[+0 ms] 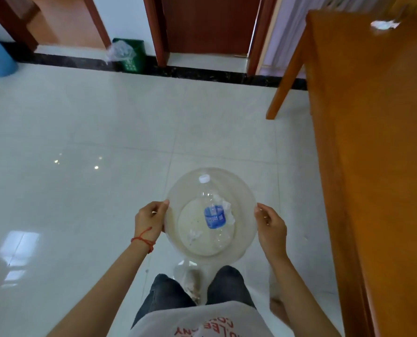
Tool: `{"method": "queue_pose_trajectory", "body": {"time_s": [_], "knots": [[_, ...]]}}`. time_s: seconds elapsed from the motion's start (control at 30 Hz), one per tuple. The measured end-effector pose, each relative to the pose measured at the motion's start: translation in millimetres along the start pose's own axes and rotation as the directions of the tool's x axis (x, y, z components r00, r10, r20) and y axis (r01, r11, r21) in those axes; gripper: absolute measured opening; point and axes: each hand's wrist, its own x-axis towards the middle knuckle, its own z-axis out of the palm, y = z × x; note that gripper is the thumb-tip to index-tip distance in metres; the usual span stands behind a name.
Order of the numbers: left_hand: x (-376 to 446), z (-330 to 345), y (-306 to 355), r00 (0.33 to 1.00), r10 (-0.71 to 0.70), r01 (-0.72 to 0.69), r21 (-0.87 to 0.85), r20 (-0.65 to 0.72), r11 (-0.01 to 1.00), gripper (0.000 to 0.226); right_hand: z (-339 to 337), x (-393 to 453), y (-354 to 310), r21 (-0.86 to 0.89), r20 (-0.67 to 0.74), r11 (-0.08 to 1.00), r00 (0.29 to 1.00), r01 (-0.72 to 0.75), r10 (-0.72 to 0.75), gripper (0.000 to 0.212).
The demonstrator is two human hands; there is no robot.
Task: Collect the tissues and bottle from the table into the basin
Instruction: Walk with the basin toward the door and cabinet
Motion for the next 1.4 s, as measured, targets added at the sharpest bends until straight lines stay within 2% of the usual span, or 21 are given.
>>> {"method": "queue_pose_trajectory", "body": {"time_s": [0.87,1.4], "knots": [[367.4,150.5,271.3,0.999,0.033,-0.033,-0.034,0.008,0.999,0.033,39.7,446.2,-174.0,-0.037,-0.032,0.996,0.996,0.08,-0.081,0.025],[639.6,216.5,459.5,0.986,0.145,-0.146,0.001,0.085,0.989,0.03,93.9,711.3,-301.9,-0.003,-0.151,0.995,0.984,0.101,-0.1,0.027]]}}
